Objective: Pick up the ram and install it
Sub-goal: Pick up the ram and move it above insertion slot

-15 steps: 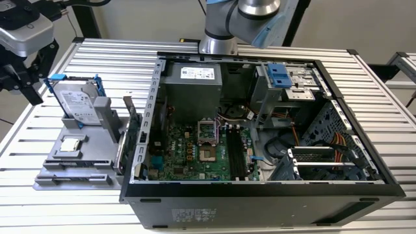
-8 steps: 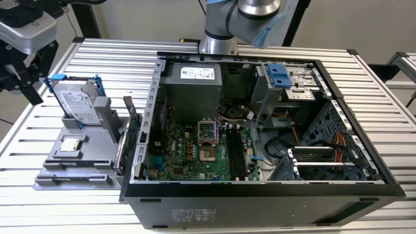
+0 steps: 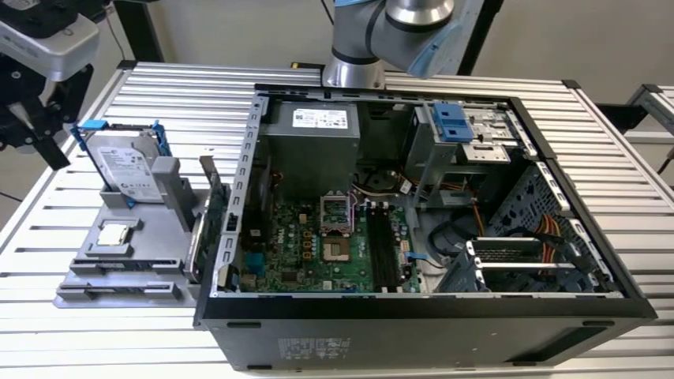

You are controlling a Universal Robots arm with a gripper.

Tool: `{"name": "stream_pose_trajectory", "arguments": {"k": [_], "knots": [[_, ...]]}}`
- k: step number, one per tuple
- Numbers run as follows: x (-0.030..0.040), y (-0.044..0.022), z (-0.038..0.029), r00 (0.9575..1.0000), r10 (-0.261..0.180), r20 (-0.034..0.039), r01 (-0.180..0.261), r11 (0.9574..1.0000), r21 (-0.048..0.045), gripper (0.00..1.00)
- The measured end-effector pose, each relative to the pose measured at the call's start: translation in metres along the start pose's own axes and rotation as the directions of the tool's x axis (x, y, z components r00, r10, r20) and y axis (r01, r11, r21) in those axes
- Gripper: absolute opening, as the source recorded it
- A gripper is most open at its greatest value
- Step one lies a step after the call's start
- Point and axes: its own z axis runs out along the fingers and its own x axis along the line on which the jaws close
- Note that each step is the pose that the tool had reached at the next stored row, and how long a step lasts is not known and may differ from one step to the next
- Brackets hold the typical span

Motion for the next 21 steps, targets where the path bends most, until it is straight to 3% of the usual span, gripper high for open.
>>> {"name": "stream_pose_trajectory", "arguments": {"k": [5, 12, 21], "knots": [[-0.0001, 0.0000, -0.0003, 0.9987, -0.051, -0.0023, 0.051, 0.9987, -0.0004, 0.00], [-0.0004, 0.0004, -0.0007, 0.9931, -0.117, -0.0067, 0.117, 0.9931, 0.0001, 0.00], [-0.0009, 0.0009, -0.0008, 0.9772, -0.212, -0.0109, 0.212, 0.9772, -0.0010, 0.00]]}}
